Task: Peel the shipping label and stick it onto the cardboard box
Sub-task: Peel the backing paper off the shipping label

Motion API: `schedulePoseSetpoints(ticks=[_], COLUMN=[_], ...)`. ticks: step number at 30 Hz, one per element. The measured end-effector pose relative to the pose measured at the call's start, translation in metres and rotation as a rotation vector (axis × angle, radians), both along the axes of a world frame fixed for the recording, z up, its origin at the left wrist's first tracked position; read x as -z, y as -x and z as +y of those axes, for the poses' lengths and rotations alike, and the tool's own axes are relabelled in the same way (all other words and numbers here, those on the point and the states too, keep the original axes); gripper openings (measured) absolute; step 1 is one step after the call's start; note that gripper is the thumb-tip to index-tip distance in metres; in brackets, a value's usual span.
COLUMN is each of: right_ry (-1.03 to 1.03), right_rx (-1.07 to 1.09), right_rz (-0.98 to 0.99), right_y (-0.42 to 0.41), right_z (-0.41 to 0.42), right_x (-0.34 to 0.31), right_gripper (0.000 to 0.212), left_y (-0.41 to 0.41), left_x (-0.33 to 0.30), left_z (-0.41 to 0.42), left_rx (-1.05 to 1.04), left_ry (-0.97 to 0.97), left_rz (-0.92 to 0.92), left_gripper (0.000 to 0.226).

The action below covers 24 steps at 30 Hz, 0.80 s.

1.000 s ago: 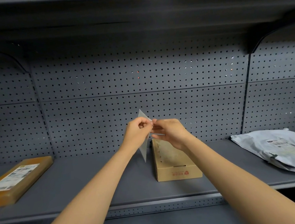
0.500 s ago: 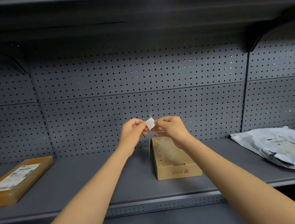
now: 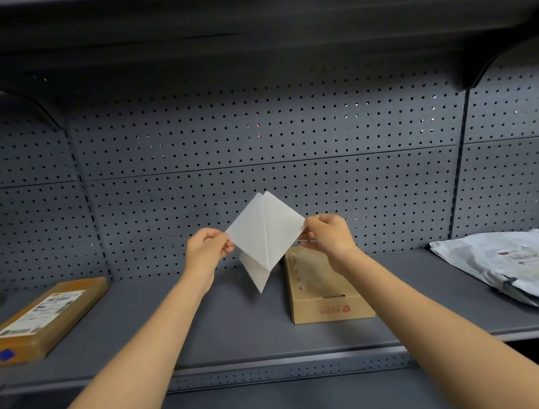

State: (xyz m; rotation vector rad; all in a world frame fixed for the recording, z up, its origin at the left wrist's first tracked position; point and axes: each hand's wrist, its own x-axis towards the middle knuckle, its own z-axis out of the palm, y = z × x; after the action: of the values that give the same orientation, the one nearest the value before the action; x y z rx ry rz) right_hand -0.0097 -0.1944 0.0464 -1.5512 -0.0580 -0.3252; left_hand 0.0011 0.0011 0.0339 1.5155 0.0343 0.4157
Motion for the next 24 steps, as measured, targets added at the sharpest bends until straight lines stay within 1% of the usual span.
schedulePoseSetpoints(ticks=[4,8,11,15,18,24], right_ry=[-0.074,-0.181,-0.261,-0.319,-0.333,-0.333], right_rx=[0.065,0.14,0.227,0.382,0.499,0.657], right_rz=[0.013,0.028,0.045,0.012,-0.01,-0.049], right_y=[-0.001,-0.002,-0.003,-0.004,-0.005,-0.001], right_z=[-0.003,-0.007,-0.009,-0.009,-0.011,-0.025], right_x=[-0.001,-0.001,0.002,0.006,0.008,0.004], right_gripper=[0.026,0.02,0.026,0.032,0.037,0.036], left_y=[0.004,0.009,0.011,0.013,0.013,0.014], left_x=[0.001,0.002,0.003,0.006,0.006,0.004], left_z=[0.016,0.031,0.04,0.048,0.046,0.044], left_rx=[-0.049,-0.098,-0.137,-0.178,-0.227,-0.35], left_ry=[0.048,0.119,0.129,0.104,0.115,0.159], left_rz=[-0.009,-0.015,-0.019,-0.031,-0.053,-0.081], left_gripper=[0.018,0.021,0.02,0.018,0.02,0.023])
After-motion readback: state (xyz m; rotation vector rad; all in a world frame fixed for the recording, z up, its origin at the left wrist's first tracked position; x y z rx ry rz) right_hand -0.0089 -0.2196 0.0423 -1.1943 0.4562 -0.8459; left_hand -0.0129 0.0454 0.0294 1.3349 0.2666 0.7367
